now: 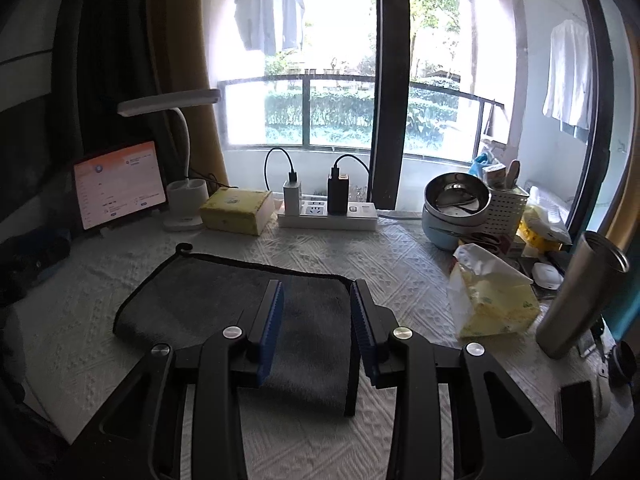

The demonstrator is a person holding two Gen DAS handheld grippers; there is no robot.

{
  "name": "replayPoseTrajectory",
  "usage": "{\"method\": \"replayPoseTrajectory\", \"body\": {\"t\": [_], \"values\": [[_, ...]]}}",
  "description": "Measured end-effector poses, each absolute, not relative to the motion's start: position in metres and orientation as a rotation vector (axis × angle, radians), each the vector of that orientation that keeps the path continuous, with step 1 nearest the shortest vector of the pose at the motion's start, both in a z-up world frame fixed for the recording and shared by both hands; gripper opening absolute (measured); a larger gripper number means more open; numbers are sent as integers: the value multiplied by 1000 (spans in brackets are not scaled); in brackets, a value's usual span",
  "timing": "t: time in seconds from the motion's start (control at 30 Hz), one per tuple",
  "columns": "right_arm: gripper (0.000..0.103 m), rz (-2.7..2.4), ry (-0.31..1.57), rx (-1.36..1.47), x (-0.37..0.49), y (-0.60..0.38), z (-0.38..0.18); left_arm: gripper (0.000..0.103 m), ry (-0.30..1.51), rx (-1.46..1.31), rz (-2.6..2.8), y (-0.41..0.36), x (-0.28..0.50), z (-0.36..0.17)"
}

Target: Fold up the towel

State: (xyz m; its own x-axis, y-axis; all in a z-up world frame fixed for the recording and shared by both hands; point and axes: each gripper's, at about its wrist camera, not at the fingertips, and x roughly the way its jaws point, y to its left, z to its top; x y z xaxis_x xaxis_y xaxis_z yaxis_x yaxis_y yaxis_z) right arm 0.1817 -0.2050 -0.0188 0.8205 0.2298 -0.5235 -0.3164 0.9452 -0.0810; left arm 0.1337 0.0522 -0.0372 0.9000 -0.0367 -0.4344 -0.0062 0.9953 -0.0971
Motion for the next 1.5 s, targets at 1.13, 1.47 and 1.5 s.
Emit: {"method": "replayPoseTrajectory", "body": {"t": [1.13,1.47,1.5], "values": [[57,251,261,-151,61,-216,63,102,136,-76,3,31,17,39],[60,242,169,-162,44,-218,85,102,73,-73,59,34,3,52],[61,236,158,-165,42,-218,86,102,67,-70,63,34,2,54]]}}
